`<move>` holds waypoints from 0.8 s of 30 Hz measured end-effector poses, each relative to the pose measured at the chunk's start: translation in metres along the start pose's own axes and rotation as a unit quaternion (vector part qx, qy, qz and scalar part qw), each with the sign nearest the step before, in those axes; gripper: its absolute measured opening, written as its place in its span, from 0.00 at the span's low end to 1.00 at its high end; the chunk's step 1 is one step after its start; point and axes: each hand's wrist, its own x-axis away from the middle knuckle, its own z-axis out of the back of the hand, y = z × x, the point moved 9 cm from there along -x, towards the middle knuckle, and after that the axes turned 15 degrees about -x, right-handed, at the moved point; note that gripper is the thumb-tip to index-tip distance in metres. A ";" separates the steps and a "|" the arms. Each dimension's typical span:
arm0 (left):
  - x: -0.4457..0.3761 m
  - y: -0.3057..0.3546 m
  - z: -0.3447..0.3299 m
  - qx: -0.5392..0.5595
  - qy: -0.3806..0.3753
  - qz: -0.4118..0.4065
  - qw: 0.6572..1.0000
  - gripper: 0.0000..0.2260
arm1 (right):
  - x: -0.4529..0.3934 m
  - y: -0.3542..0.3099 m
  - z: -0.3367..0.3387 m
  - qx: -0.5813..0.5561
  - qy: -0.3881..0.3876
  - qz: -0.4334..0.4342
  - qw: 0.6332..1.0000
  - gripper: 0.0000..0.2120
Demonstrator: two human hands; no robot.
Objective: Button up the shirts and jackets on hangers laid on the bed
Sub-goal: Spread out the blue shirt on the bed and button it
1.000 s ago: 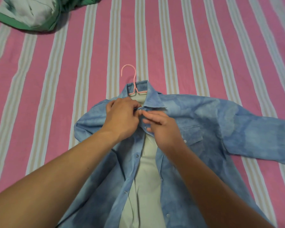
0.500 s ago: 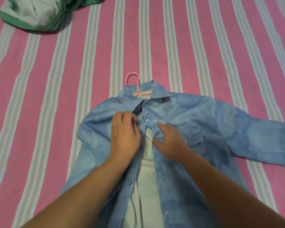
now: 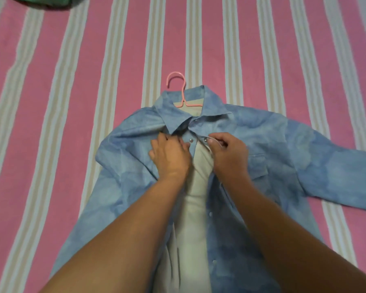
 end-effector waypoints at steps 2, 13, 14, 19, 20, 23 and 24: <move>0.013 -0.007 0.002 0.066 -0.002 -0.007 0.998 0.09 | 0.010 -0.006 0.015 -0.050 0.002 -0.025 0.998 0.03; 0.023 0.007 -0.007 -0.064 -0.032 -0.030 0.997 0.13 | 0.028 -0.022 0.015 -0.027 -0.071 -0.093 0.993 0.11; 0.024 0.007 -0.008 -0.047 -0.044 -0.028 0.998 0.11 | 0.026 -0.022 0.016 -0.019 -0.073 -0.094 0.993 0.12; 0.065 -0.006 0.039 0.181 0.017 -0.039 0.983 0.08 | 0.025 -0.033 0.018 -0.067 -0.058 -0.084 0.993 0.13; 0.078 -0.012 0.051 0.229 0.021 -0.037 0.972 0.10 | 0.027 -0.036 0.018 -0.073 -0.062 -0.080 0.992 0.12; 0.096 -0.034 0.067 0.371 -0.015 0.046 0.927 0.11 | 0.036 -0.046 0.014 -0.085 -0.076 -0.070 0.991 0.09; 0.095 -0.038 0.066 0.395 -0.033 0.072 0.915 0.10 | 0.039 -0.048 0.014 -0.091 -0.077 -0.065 0.991 0.09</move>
